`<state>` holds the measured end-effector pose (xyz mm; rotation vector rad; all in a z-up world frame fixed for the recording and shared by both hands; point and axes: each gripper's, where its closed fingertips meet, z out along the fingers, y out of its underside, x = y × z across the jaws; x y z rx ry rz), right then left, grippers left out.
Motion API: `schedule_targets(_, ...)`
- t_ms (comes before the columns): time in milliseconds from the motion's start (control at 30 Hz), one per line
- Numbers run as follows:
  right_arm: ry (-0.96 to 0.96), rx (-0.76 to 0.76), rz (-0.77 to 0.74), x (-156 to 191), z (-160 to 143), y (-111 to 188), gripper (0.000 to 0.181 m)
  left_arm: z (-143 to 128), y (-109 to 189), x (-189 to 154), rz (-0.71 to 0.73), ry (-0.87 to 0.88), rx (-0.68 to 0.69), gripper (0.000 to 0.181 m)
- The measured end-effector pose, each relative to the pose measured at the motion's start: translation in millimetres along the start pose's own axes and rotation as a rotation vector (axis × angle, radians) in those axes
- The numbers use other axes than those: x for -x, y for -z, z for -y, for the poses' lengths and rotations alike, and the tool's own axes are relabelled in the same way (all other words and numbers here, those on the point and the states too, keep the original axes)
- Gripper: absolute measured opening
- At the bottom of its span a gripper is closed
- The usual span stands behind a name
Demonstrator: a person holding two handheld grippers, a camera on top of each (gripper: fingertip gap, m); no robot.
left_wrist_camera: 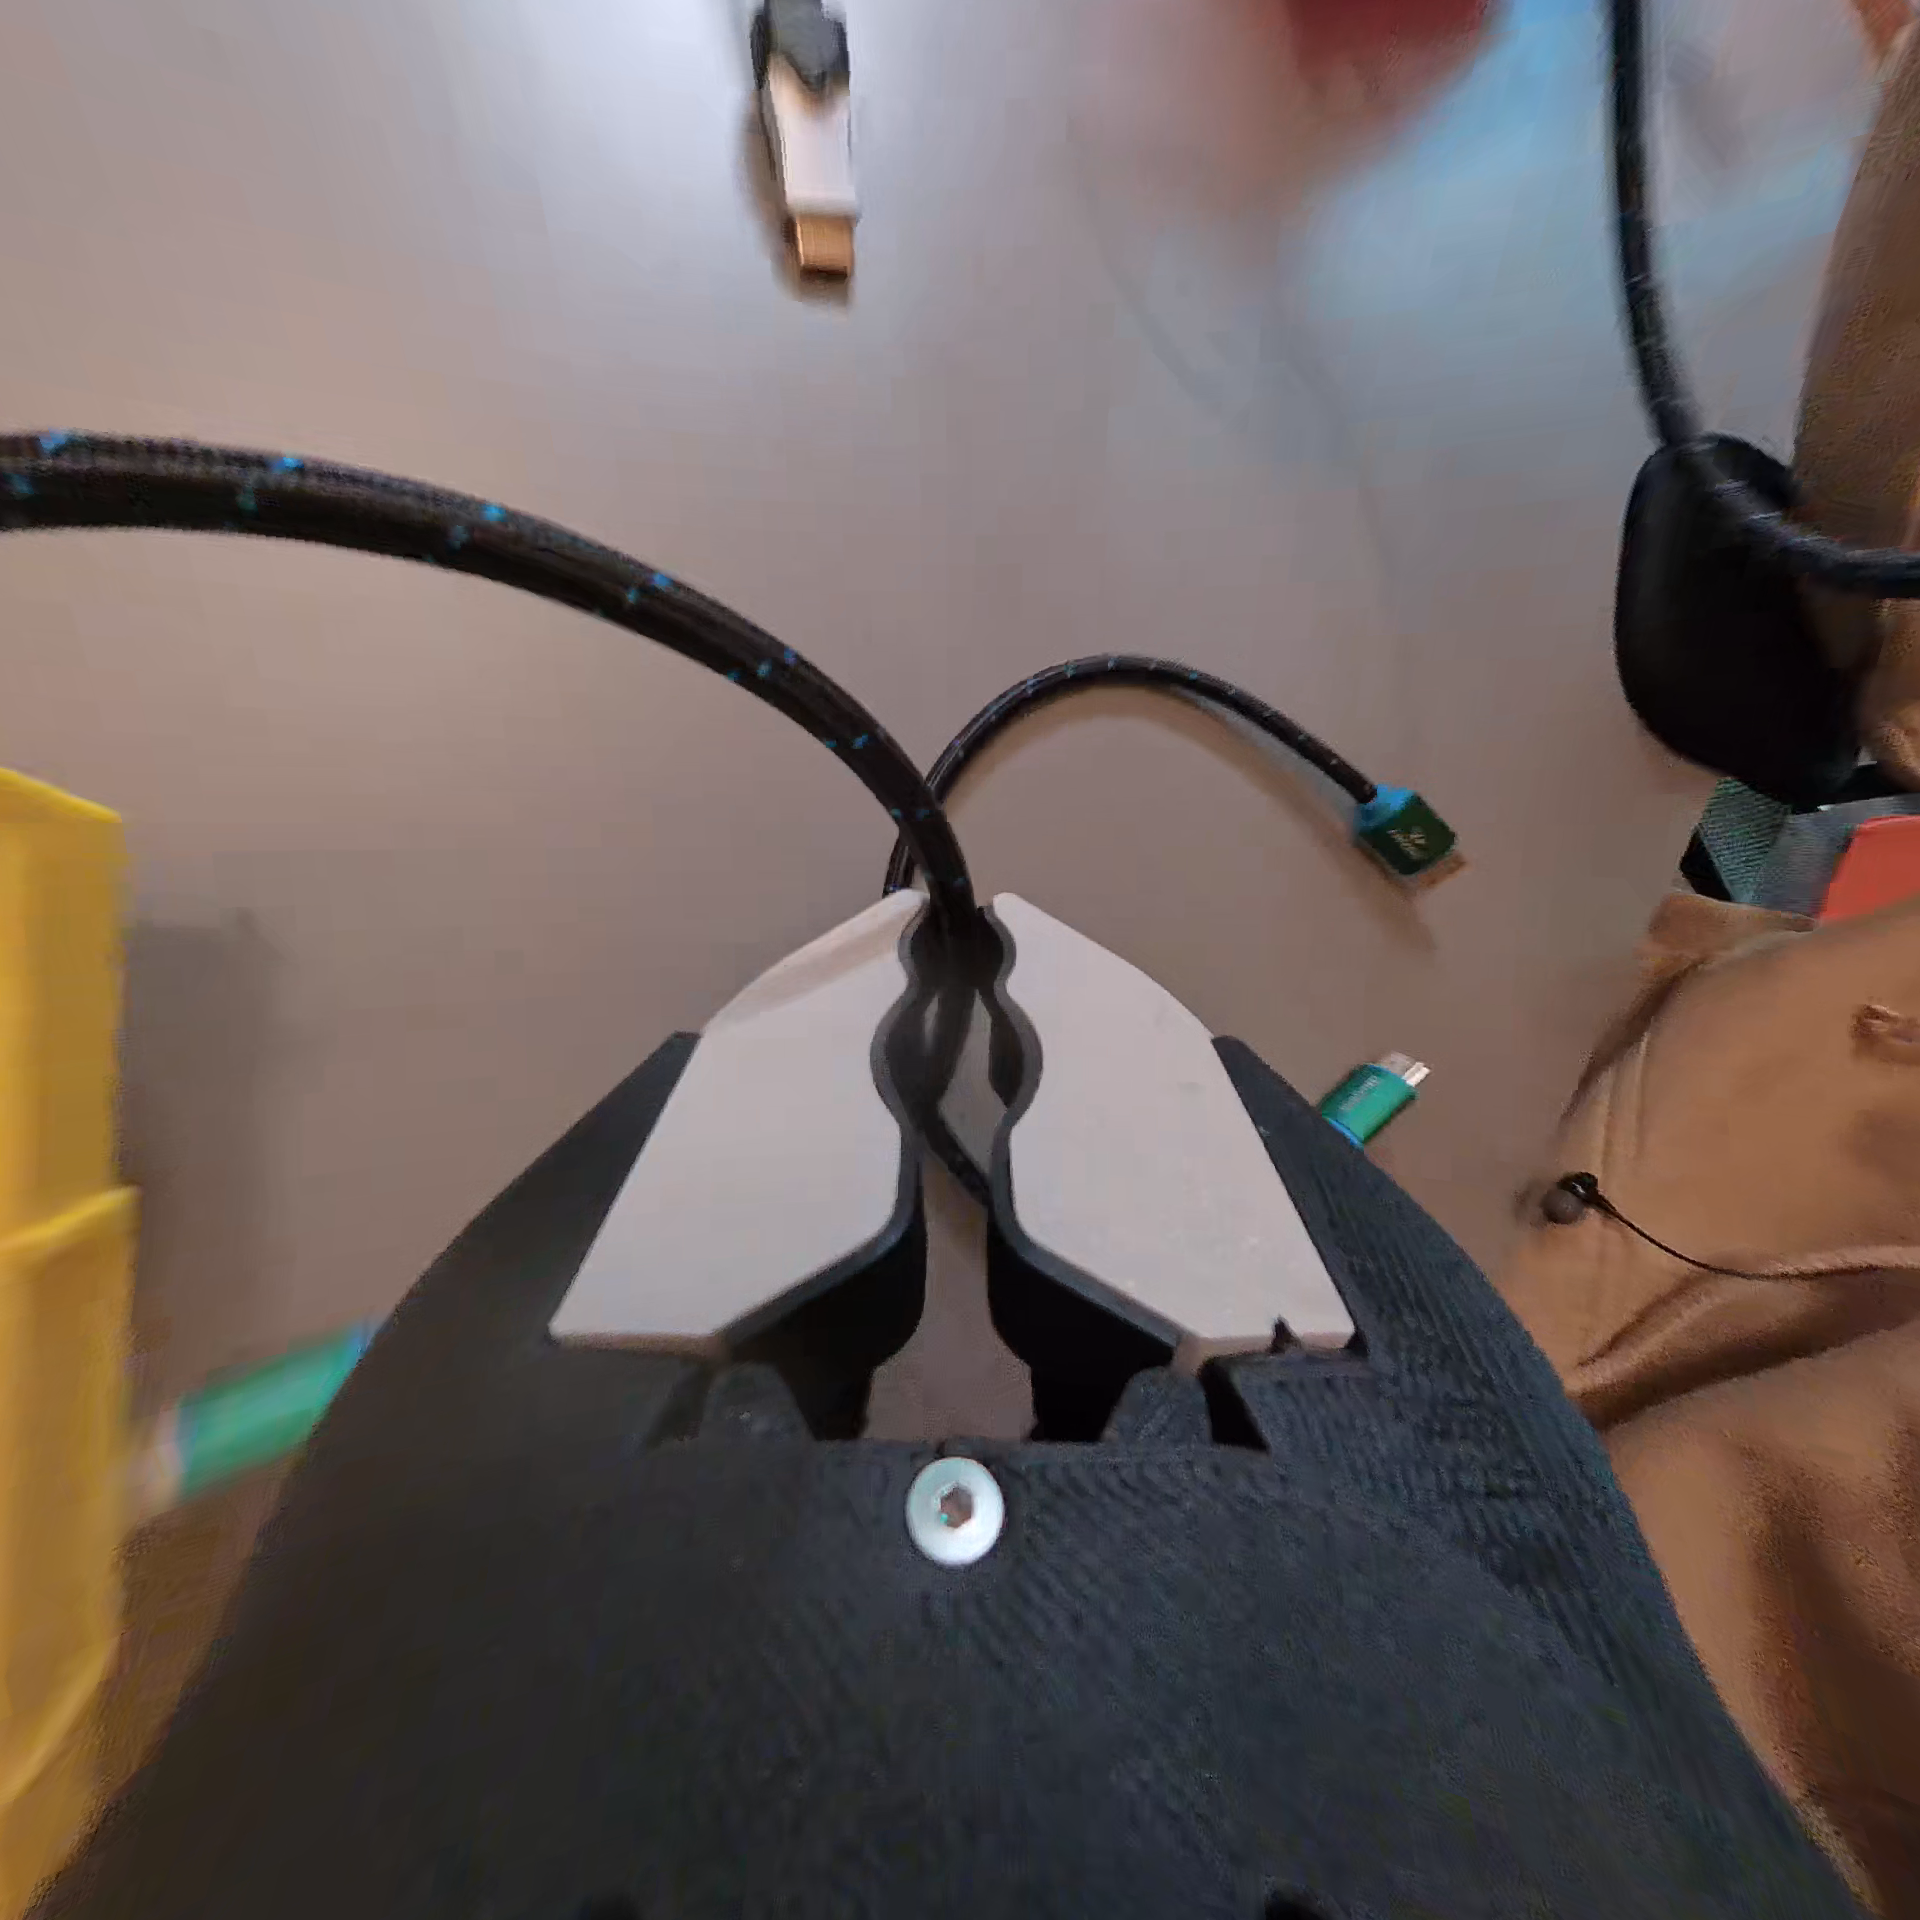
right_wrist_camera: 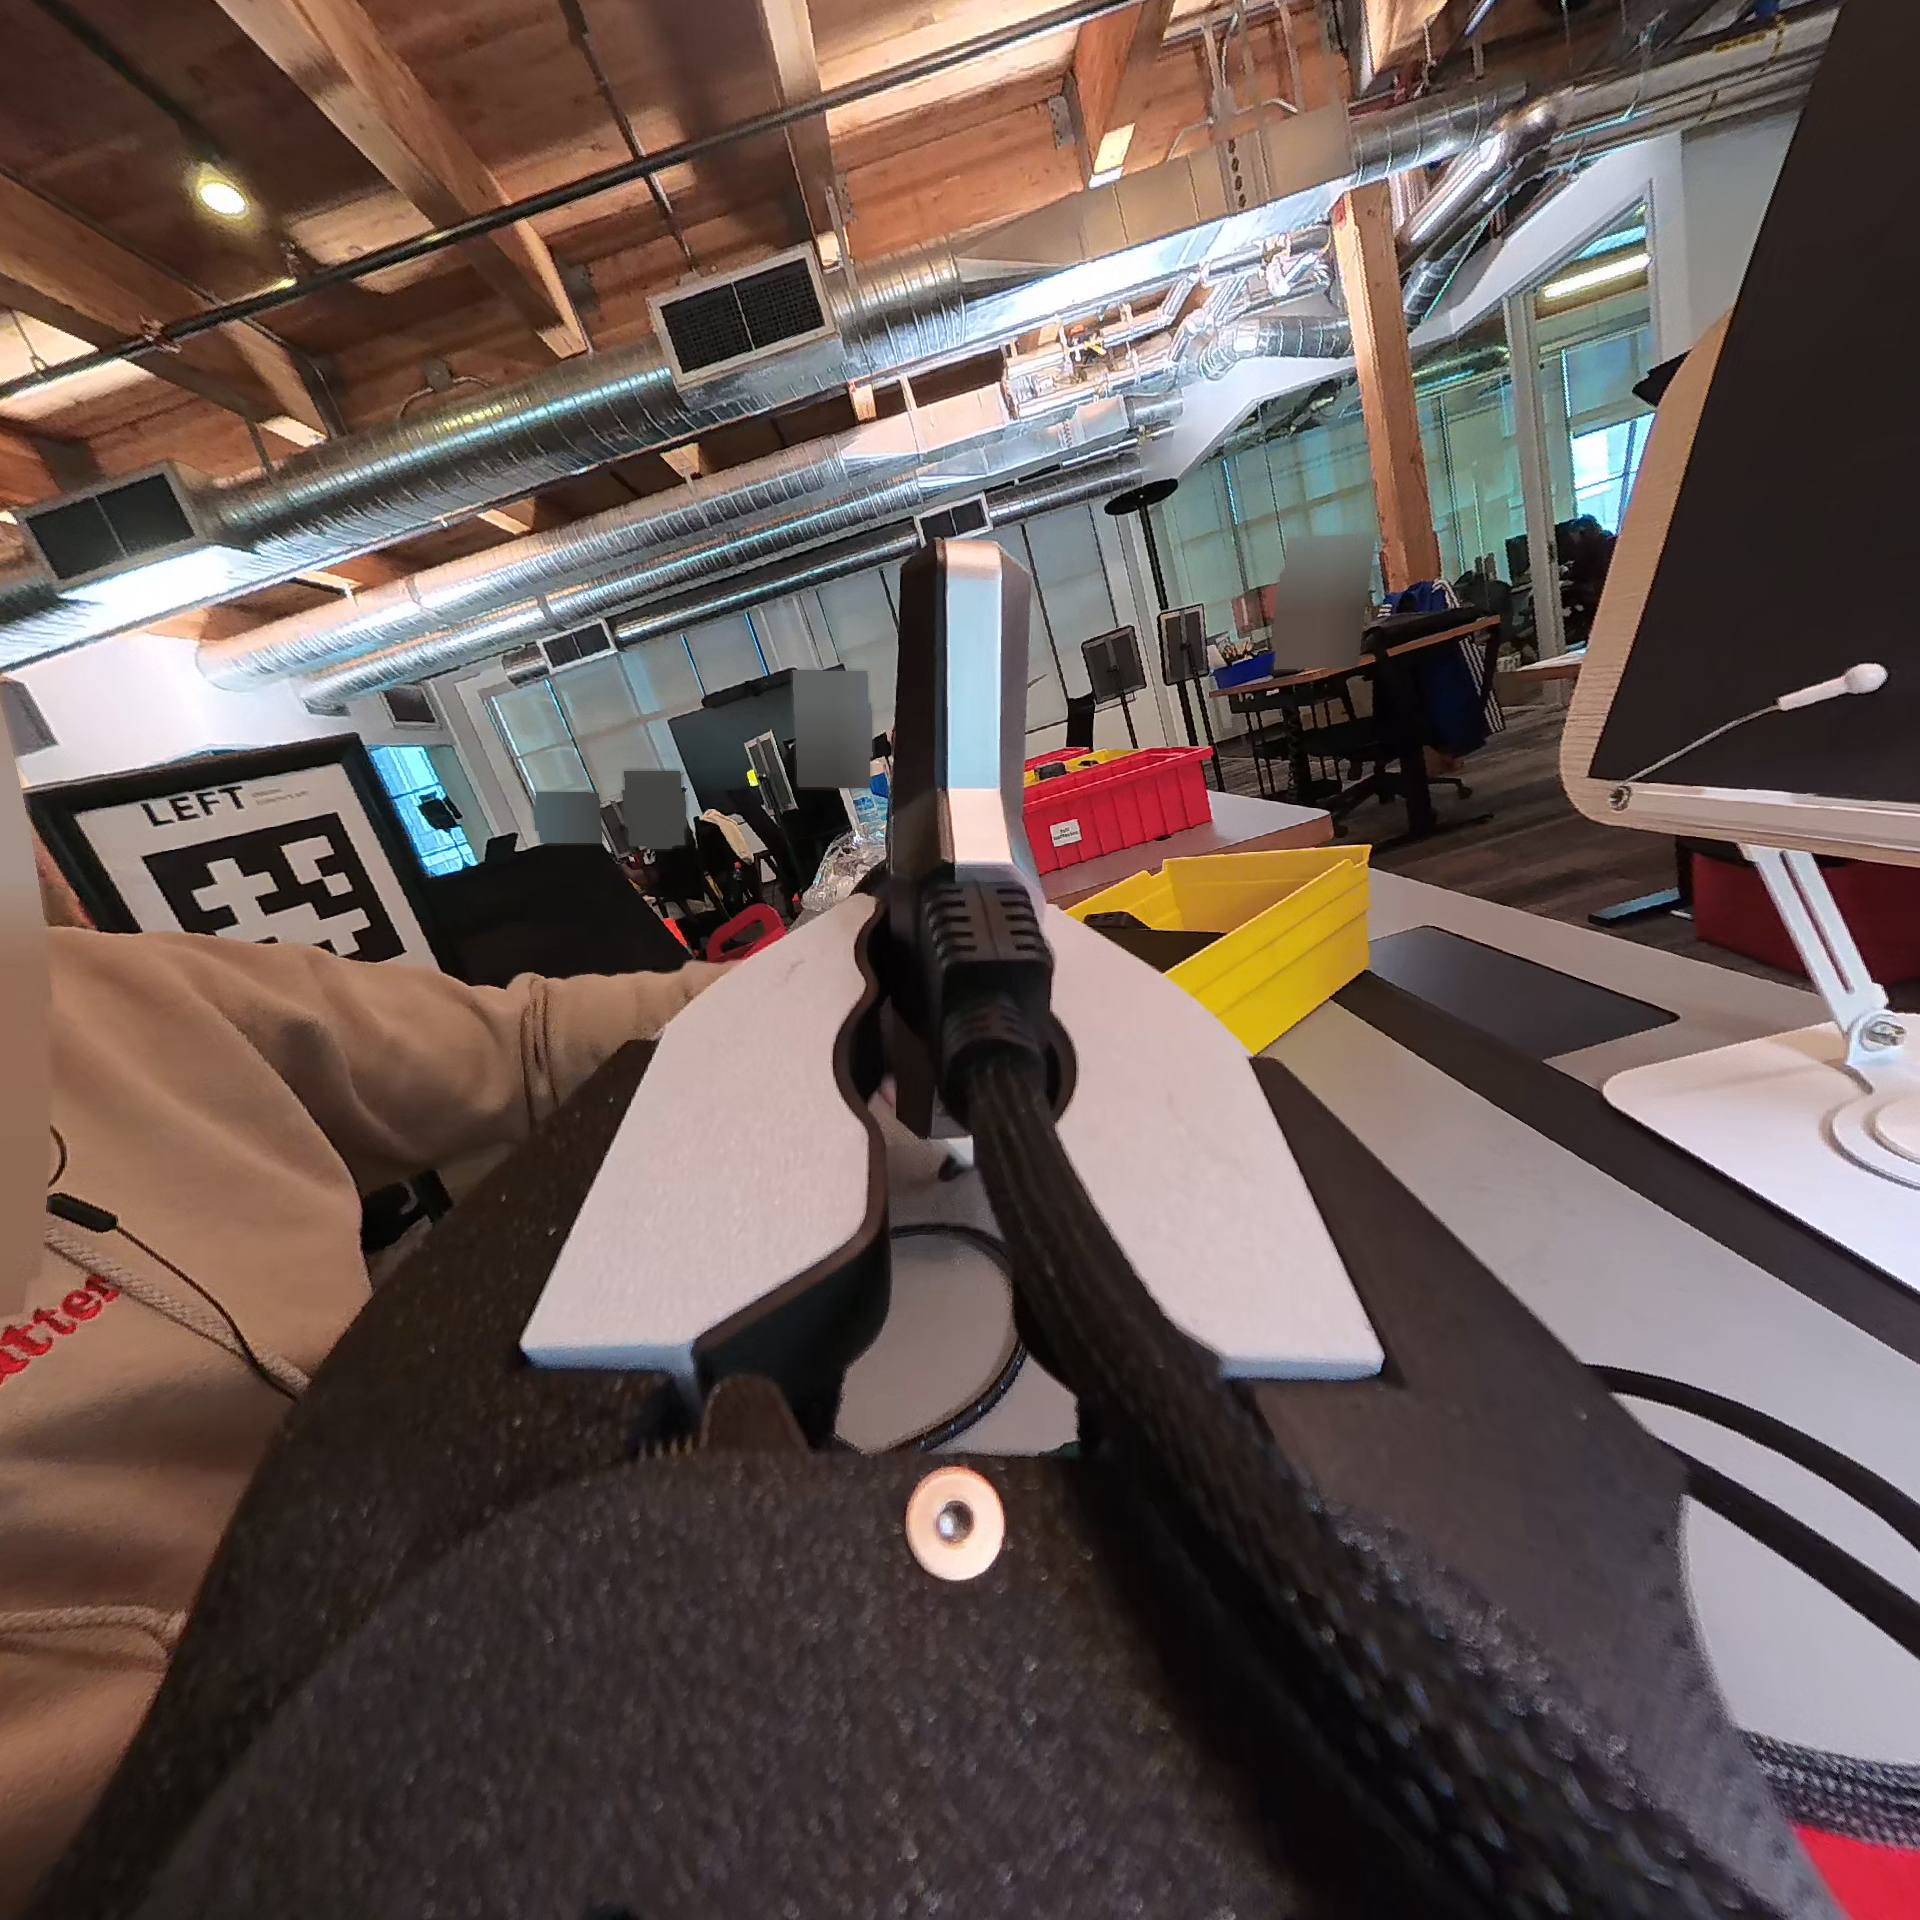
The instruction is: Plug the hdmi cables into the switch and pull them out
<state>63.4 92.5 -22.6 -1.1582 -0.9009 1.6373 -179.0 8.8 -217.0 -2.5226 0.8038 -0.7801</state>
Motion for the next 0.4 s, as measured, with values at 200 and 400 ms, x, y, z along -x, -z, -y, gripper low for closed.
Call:
schedule_targets(200,-0.009,-0.007,0.005,-1.0,2.1,0.5,0.022,32.4,106.1,13.7,0.217,-0.049,-0.016,0.012)
schedule_targets(400,-0.002,0.008,0.009,2.0,-0.3,-2.2,0.023,29.7,180.3,86.5,0.528,-0.047,0.105,0.012)
